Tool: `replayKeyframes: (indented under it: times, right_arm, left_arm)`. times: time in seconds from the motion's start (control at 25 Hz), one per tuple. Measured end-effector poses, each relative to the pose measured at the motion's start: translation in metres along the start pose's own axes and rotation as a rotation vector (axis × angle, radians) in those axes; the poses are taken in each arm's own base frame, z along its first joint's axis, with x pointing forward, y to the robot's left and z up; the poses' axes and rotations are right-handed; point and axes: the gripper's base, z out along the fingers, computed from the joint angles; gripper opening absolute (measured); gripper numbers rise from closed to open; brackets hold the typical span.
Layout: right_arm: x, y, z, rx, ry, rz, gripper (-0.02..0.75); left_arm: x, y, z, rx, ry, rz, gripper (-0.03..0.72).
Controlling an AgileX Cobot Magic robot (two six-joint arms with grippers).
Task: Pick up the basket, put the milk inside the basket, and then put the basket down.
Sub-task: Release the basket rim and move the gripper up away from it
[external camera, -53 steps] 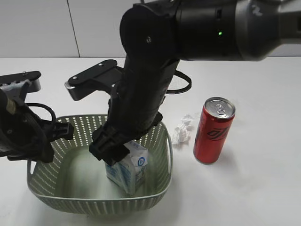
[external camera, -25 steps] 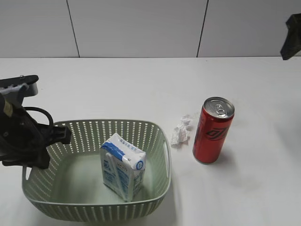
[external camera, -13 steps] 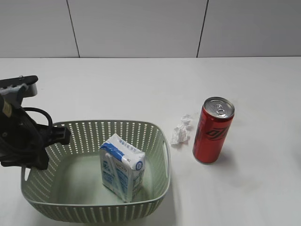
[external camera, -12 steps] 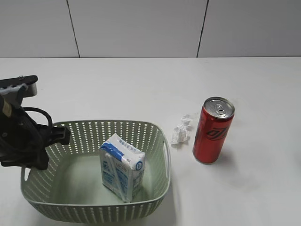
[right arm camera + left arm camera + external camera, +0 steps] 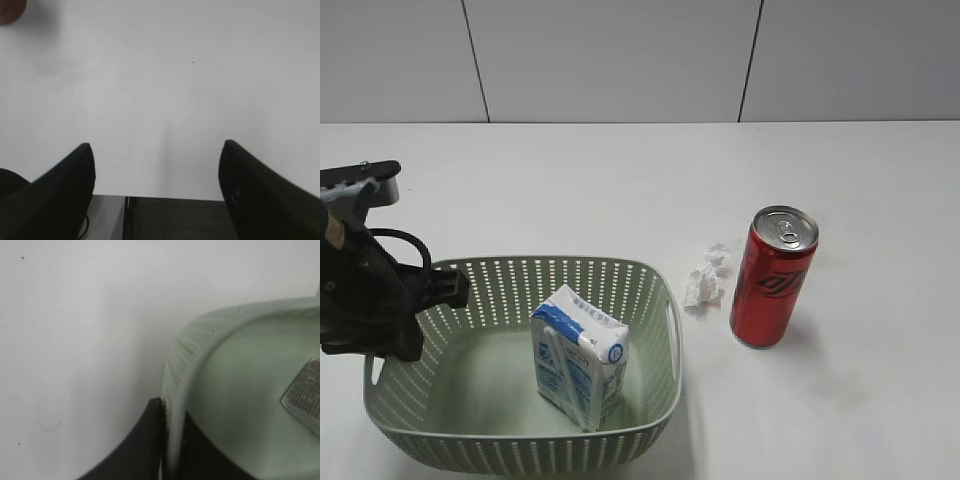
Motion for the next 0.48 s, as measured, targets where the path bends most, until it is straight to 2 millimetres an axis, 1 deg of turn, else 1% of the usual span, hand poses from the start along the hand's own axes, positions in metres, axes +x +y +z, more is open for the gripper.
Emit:
replayKeyframes:
  times: [0.16,0.28,0.48]
  right_arm:
    - [0.031,0.002,0.003,-0.004,-0.031,0.004,0.6]
    - [0.05,0.004,0.003,-0.01,-0.058,0.009,0.599]
    - [0.07,0.005,-0.008,-0.005,-0.143,0.008,0.594]
  left_arm:
    - [0.0,0.0,0.0,0.0,0.001,0.0,0.008]
    - [0.0,0.0,0.0,0.0,0.001,0.0,0.008]
    - [0.0,0.0,0.0,0.0,0.001,0.0,0.008]
